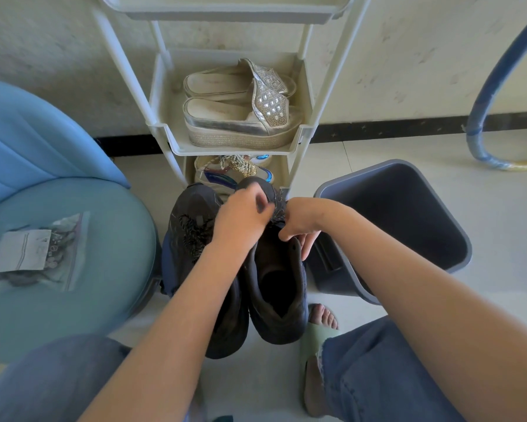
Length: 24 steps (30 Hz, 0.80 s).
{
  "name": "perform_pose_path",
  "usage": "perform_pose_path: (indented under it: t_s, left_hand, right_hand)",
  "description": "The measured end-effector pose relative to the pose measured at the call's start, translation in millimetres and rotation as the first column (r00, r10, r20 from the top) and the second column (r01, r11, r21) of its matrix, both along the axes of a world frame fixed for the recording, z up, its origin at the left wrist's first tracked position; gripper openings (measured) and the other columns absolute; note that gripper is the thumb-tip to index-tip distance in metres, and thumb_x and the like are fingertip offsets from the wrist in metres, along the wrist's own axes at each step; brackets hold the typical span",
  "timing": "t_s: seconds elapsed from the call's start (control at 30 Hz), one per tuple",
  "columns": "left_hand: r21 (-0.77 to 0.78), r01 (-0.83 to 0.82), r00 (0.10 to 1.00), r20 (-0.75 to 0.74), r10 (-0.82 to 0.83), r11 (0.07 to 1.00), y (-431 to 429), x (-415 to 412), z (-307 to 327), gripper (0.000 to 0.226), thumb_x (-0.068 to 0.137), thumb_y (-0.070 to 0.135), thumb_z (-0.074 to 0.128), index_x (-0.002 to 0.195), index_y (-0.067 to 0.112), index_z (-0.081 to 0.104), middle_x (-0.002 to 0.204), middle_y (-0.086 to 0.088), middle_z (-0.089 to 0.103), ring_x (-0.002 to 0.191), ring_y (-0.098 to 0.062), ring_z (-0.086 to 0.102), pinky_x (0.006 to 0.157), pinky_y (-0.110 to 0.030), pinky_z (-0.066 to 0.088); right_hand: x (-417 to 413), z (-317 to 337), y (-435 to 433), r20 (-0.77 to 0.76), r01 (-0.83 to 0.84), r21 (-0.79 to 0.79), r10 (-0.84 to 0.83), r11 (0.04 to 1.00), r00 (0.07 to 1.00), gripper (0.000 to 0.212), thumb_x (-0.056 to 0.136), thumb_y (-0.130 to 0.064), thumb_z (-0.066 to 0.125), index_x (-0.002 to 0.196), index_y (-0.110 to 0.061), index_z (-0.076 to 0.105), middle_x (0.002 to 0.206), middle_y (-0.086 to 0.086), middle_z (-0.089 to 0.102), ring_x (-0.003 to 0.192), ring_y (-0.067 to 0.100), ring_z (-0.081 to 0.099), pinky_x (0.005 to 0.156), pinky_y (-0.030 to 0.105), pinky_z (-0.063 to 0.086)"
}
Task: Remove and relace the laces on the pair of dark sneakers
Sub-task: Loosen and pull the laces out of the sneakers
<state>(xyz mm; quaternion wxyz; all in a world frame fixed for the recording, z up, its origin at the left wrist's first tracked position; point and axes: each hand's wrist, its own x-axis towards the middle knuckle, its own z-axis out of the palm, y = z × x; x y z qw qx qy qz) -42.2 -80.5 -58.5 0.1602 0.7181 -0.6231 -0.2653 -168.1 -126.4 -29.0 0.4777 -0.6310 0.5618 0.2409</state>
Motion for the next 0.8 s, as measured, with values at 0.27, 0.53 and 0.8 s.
perform_pose_path:
  t_s: [0.27,0.53,0.8]
  left_hand:
    - [0.223,0.151,0.969,0.16,-0.189,0.963,-13,3,1,0.015,0.092,0.024,0.059,0.102,0.019,0.069,0.113,-0.004,0.053,0.104,-0.024,0.057,0.083,-0.033,0.042]
    - [0.373,-0.584,0.2,-0.795,0.573,0.721,-9,6,1,0.028,0.103,0.021,0.037,0.08,0.013,0.052,0.069,0.001,0.048,0.057,-0.009,0.043,0.062,-0.019,0.038]
    - [0.178,-0.202,0.932,-0.268,0.244,0.963,-1,7,7,0.024,0.09,0.04,0.054,0.095,0.018,0.05,0.076,0.006,0.059,0.071,-0.013,0.052,0.066,-0.03,0.039]
  right_hand:
    - [1,1,-1,0.009,0.014,0.022,-0.014,1.0,1.0,0.009,0.088,-0.007,0.057,0.084,0.001,0.056,0.084,0.02,0.071,0.078,0.032,0.073,0.082,0.035,0.058]
    - [-1,-2,-2,0.005,0.014,0.02,-0.014,1.0,1.0,0.016,0.088,-0.009,0.057,0.096,0.005,0.057,0.091,0.021,0.072,0.079,0.033,0.073,0.086,0.038,0.057]
    - [-1,-2,-2,0.024,0.046,0.05,-0.047,0.998,0.999,0.017,0.089,-0.006,0.057,0.1,0.007,0.057,0.098,0.025,0.07,0.081,0.036,0.072,0.082,0.04,0.058]
